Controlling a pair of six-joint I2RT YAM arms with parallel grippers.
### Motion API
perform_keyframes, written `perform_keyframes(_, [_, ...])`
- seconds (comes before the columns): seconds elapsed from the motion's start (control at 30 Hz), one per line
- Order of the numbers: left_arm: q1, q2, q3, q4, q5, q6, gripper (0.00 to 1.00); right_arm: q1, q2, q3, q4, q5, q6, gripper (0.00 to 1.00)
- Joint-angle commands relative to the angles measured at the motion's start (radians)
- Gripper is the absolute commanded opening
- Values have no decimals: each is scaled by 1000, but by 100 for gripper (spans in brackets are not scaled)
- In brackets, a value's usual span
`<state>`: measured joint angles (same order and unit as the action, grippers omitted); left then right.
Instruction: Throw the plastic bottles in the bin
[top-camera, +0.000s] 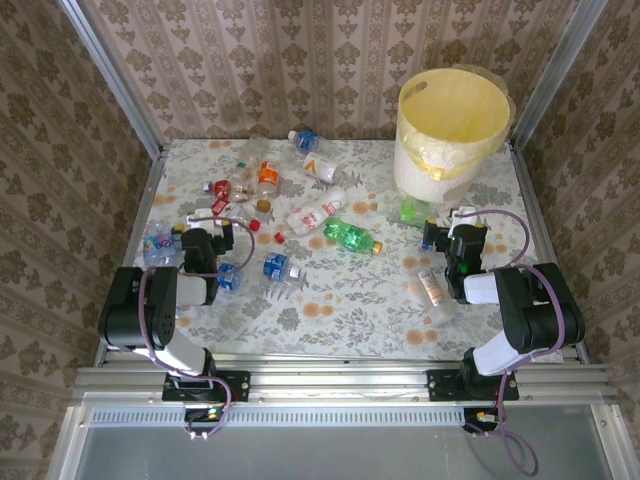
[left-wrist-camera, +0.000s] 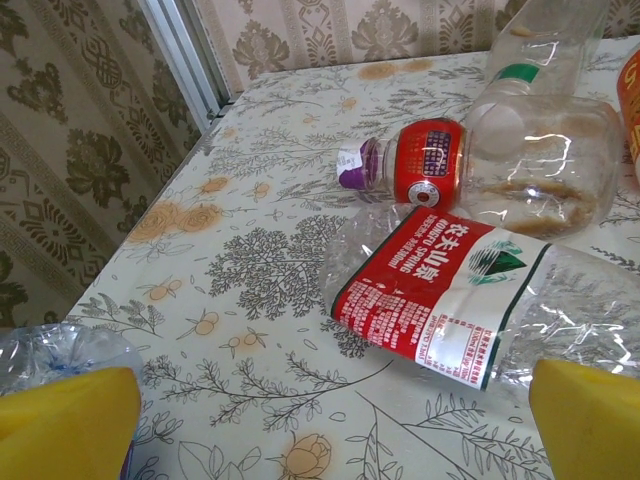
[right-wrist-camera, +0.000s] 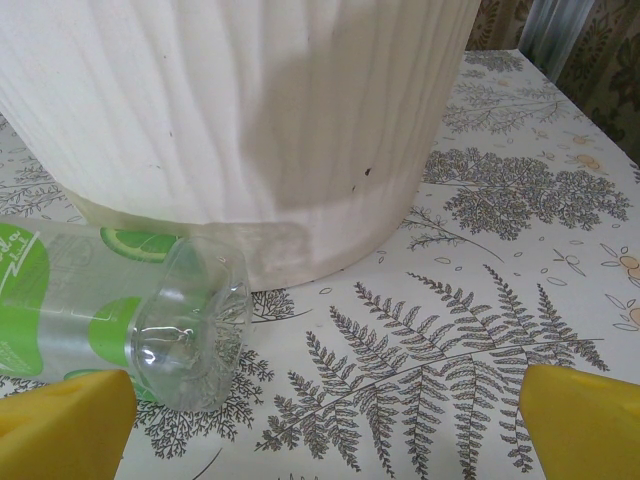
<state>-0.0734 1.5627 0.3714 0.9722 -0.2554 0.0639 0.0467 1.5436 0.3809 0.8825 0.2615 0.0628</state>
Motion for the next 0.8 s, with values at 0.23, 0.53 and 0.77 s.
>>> perform_keyframes(0.23, [17, -3, 0, -3, 37, -21, 100, 5, -12, 4, 17, 1, -1, 100])
perform_keyframes(0.53, [-138, -212, -86, 30, -135, 127, 100, 50, -283, 62, -321, 81, 5, 100])
perform_keyframes(0.77, [-211, -532, -53, -191, -131, 103, 100, 79, -549, 78, -561, 74, 47, 100])
